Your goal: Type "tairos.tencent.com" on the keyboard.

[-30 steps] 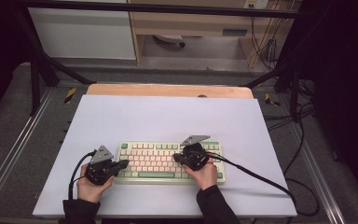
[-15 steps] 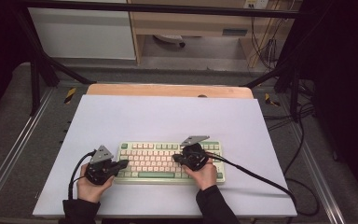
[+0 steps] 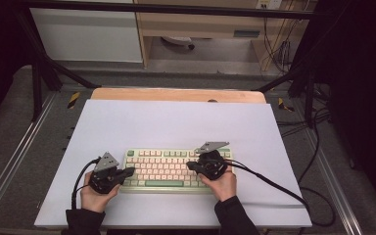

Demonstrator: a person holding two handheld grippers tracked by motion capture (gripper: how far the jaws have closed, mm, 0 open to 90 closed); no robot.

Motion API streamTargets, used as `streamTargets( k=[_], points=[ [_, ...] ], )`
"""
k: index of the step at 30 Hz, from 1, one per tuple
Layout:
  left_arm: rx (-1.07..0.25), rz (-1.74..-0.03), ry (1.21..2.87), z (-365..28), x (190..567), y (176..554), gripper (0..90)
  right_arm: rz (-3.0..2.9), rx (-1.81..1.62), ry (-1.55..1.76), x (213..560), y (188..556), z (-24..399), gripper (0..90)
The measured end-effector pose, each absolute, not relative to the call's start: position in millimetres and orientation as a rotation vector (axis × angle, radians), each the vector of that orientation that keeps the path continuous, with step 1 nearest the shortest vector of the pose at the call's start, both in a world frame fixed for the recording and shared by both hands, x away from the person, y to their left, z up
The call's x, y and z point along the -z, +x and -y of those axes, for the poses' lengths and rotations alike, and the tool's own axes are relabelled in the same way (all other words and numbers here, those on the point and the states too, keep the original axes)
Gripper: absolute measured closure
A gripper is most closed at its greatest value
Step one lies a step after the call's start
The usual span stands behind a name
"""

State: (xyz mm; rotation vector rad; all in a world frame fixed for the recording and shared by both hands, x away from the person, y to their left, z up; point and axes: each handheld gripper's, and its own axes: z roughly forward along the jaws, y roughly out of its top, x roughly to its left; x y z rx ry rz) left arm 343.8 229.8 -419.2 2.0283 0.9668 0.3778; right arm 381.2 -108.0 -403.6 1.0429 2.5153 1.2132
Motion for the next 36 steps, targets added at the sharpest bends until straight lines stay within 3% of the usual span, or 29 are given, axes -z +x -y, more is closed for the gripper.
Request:
streamTargets(
  k=[36],
  points=[
    [-0.373, -0.949, 2.074, -198, 414, 361, 90.0, -2.502, -1.244, 1.067, 413, 351, 165, 90.0]
  ],
)
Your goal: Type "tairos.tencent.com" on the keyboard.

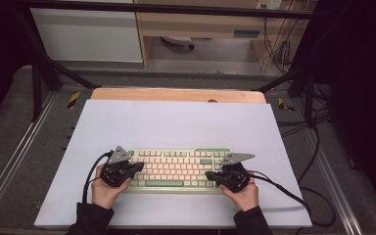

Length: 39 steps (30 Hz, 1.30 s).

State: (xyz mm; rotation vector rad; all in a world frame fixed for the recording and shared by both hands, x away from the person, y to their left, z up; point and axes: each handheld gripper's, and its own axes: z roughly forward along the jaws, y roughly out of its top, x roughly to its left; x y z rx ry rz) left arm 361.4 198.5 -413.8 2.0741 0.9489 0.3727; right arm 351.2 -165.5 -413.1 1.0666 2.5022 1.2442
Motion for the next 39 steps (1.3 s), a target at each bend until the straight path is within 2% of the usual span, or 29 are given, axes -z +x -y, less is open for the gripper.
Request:
streamTargets(
  k=[27, 39],
  points=[
    [-0.38, -0.946, 2.117, -194, 430, 364, 90.0, -2.506, -1.253, 1.063, 414, 349, 168, 90.0],
    [-0.376, -0.927, 2.098, -200, 425, 357, 90.0, -2.498, -1.266, 1.061, 413, 349, 168, 90.0]
  ],
)
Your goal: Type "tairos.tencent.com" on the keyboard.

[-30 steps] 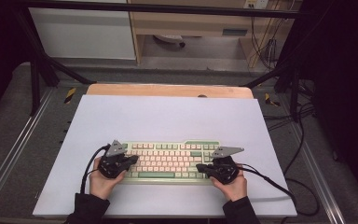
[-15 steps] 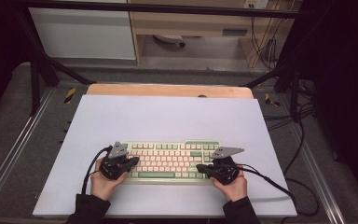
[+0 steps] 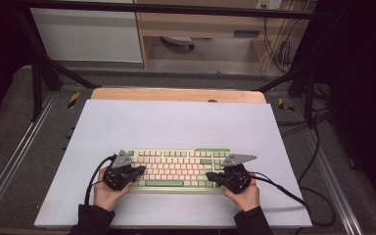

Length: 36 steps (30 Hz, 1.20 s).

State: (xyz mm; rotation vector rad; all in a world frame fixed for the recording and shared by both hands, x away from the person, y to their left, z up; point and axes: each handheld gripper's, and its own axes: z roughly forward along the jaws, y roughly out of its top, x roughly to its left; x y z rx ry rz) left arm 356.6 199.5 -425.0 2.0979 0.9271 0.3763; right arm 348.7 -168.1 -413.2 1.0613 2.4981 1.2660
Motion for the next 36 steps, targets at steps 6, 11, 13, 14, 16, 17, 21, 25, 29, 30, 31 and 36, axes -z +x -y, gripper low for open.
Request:
streamTargets(
  k=[6, 11, 13, 14, 16, 17, 21, 25, 29, 30, 31, 36],
  points=[
    [-0.381, -0.93, 2.076, -206, 420, 353, 90.0, -2.494, -1.274, 1.062, 412, 349, 168, 90.0],
    [-0.375, -0.932, 2.073, -209, 420, 351, 90.0, -2.495, -1.278, 1.062, 412, 349, 166, 90.0],
    [-0.374, -0.931, 2.069, -211, 419, 350, 90.0, -2.496, -1.276, 1.058, 411, 349, 165, 90.0],
    [-0.374, -0.932, 2.069, -212, 418, 350, 90.0, -2.498, -1.277, 1.056, 411, 349, 163, 90.0],
    [-0.376, -0.933, 2.066, -213, 418, 349, 90.0, -2.504, -1.271, 1.05, 411, 349, 161, 90.0],
    [-0.376, -0.934, 2.066, -214, 418, 349, 90.0, -2.505, -1.275, 1.047, 411, 350, 160, 90.0],
    [-0.37, -0.936, 2.058, -216, 418, 348, 90.0, -2.51, -1.278, 1.046, 410, 351, 156, 90.0],
    [-0.371, -0.94, 2.052, -219, 417, 348, 90.0, -2.524, -1.268, 1.03, 410, 352, 149, 90.0],
    [-0.368, -0.944, 2.05, -220, 418, 348, 90.0, -2.538, -1.259, 1.006, 409, 354, 140, 90.0],
    [-0.369, -0.944, 2.048, -220, 417, 347, 90.0, -2.542, -1.257, 0.999, 409, 354, 138, 90.0],
    [-0.367, -0.944, 2.047, -221, 417, 347, 90.0, -2.546, -1.255, 1.003, 409, 355, 135, 90.0],
    [-0.37, -0.95, 2.039, -223, 417, 347, 90.0, -2.56, -1.247, 0.976, 408, 358, 123, 90.0]
  ],
)
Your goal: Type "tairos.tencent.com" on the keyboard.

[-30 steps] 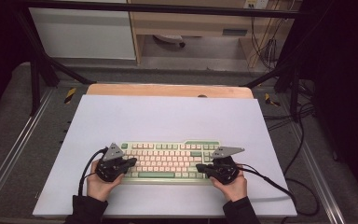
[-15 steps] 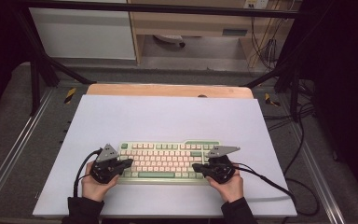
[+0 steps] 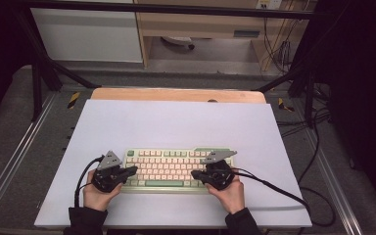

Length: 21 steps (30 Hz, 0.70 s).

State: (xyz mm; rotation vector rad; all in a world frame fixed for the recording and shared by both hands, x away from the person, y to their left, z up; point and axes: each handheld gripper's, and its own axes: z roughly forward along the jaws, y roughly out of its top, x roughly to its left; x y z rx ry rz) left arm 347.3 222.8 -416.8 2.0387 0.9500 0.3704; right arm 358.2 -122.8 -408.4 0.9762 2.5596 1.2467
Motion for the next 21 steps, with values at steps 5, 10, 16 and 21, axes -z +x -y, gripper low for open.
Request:
streamTargets(
  k=[5, 10, 16, 21],
  points=[
    [-0.369, -0.951, 2.039, -224, 417, 348, 90.0, -2.578, -1.229, 0.964, 411, 362, 113, 90.0],
    [-0.368, -0.95, 2.04, -223, 418, 348, 90.0, -2.59, -1.216, 0.971, 417, 366, 107, 90.0],
    [-0.364, -0.948, 2.046, -222, 419, 348, 90.0, -2.601, -1.21, 0.966, 423, 367, 105, 90.0],
    [-0.364, -0.95, 2.046, -222, 419, 348, 90.0, -2.605, -1.2, 0.963, 425, 367, 104, 90.0]
  ],
)
